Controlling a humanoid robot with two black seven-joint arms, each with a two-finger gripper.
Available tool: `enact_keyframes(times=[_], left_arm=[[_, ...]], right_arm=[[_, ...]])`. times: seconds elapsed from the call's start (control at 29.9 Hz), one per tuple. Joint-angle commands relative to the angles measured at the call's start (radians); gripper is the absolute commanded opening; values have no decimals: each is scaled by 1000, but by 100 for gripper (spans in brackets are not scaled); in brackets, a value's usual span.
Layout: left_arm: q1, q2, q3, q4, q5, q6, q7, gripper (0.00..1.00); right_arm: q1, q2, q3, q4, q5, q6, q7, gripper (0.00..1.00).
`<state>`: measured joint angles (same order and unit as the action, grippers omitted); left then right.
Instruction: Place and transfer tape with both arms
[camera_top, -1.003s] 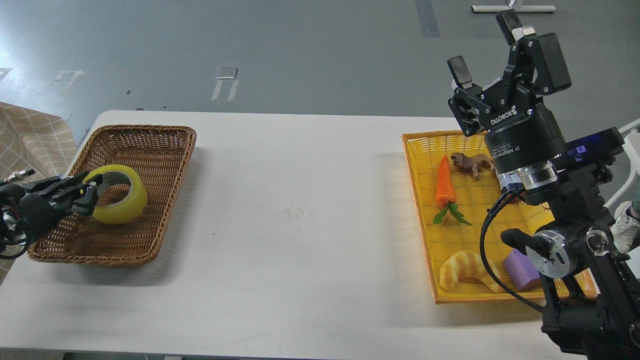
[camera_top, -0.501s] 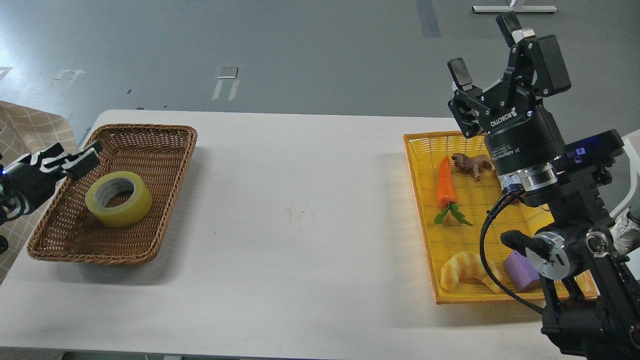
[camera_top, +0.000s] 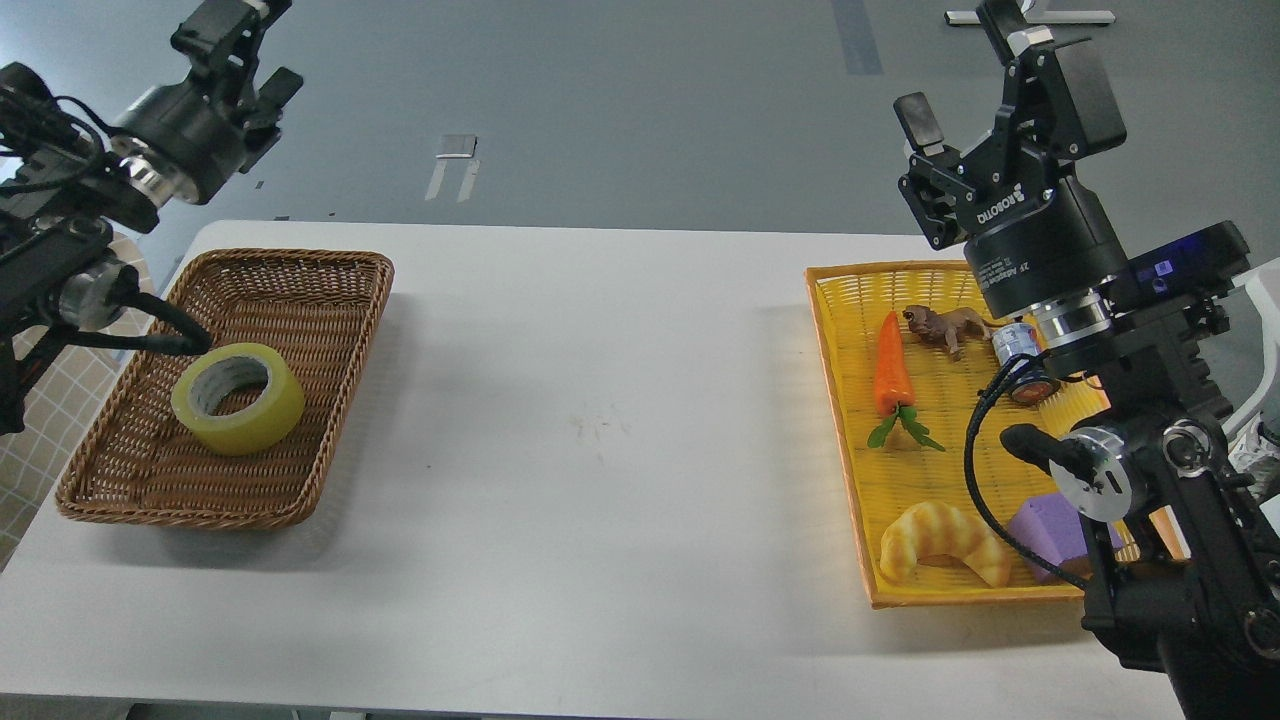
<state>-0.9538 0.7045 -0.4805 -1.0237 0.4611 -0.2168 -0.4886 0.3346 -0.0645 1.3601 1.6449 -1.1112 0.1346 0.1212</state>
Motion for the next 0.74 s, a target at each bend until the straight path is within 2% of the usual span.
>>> enact_keyframes(times=[0.0,0.1,0.33,0.5,0.6,0.7], left_arm=[[-19,-80,-61,-145,-62,2,0,98],[-16,-166,-105,-154,-67,17,0,98],[-14,-255,-148,-181,-73,22,8,98],[13,-324,-257,-225,-70,34,53,98],[107,-359,-340,-250,-61,50,68,98],[177,-396,-366,-262,-32,43,59,98]], right_arm=[[36,0,1,-10,-1,-10,-3,100],[75,2,1,-19,1,-48,0,100],[132,5,-2,-16,7,-67,3,100],[147,20,-12,-17,8,-66,5,100],[158,23,-38,-22,7,-64,5,100],[185,26,-48,-46,8,-66,0,100]])
